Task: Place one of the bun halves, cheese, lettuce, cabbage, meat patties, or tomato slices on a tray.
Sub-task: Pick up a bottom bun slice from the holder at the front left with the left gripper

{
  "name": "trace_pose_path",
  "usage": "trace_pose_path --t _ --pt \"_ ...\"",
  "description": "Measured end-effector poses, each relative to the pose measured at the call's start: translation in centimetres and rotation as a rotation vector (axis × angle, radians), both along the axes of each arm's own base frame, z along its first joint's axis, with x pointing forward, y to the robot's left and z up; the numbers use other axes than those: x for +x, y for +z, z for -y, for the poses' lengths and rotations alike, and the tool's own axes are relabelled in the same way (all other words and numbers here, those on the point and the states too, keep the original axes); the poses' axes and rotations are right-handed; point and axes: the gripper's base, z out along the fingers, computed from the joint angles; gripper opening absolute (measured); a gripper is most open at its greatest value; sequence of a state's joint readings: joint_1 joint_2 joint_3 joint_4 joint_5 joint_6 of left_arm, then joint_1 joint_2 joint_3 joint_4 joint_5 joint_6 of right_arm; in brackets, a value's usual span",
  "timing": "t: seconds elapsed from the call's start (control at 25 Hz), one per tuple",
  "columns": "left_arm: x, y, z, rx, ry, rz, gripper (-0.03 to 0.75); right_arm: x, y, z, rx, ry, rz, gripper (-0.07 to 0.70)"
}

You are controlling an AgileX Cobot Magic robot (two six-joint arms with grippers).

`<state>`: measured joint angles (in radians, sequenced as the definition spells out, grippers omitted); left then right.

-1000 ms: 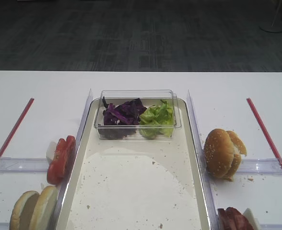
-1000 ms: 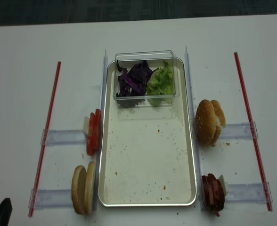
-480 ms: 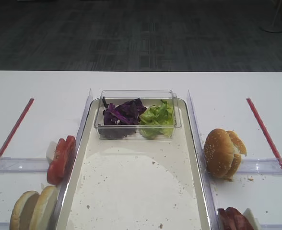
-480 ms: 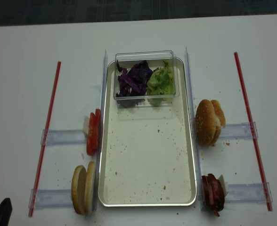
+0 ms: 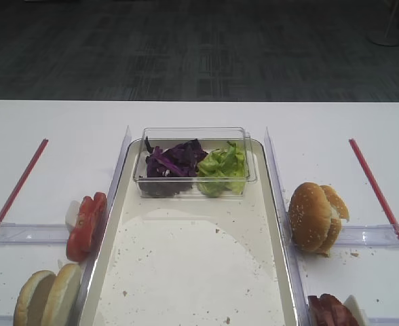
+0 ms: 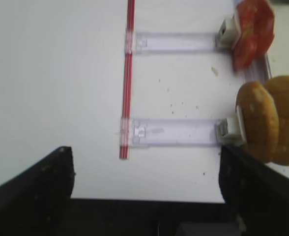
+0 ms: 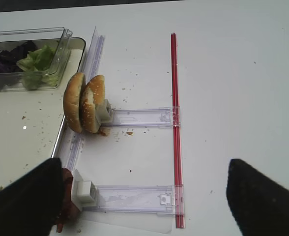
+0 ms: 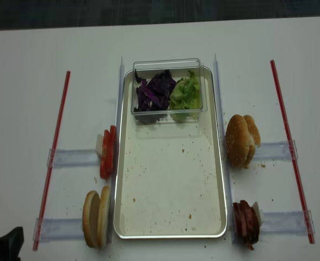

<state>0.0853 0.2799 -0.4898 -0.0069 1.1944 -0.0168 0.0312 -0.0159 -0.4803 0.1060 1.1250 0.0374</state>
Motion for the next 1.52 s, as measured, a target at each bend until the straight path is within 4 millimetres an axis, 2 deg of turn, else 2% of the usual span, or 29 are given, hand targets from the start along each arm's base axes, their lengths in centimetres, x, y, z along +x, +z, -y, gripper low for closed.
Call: trace_pose_path --t 0.28,0.52,0.88,1.28,1.52 --pt "5.6 -2.4 -0.5 -0.035 0.000 -0.412 0.554 0.0 0.0 0.0 0.000 0.000 0.000 0.678" --pt "8.2 -4.6 -0.8 -0.045 -0.002 -0.621 0.554 0.0 0.0 0.0 0.000 0.000 0.000 0.678" --pt "9.2 -4.9 -0.8 -0.044 -0.002 -0.606 0.554 0.0 0.0 0.0 0.000 0.000 0.000 0.678" --pt "13.4 -3.5 -1.2 -0.043 -0.002 -0.596 0.554 0.0 0.0 0.0 0.000 0.000 0.000 0.678" --pt "13.8 -2.9 -1.1 -0.049 -0.005 -0.602 0.554 0.0 0.0 0.0 0.000 0.000 0.000 0.678"
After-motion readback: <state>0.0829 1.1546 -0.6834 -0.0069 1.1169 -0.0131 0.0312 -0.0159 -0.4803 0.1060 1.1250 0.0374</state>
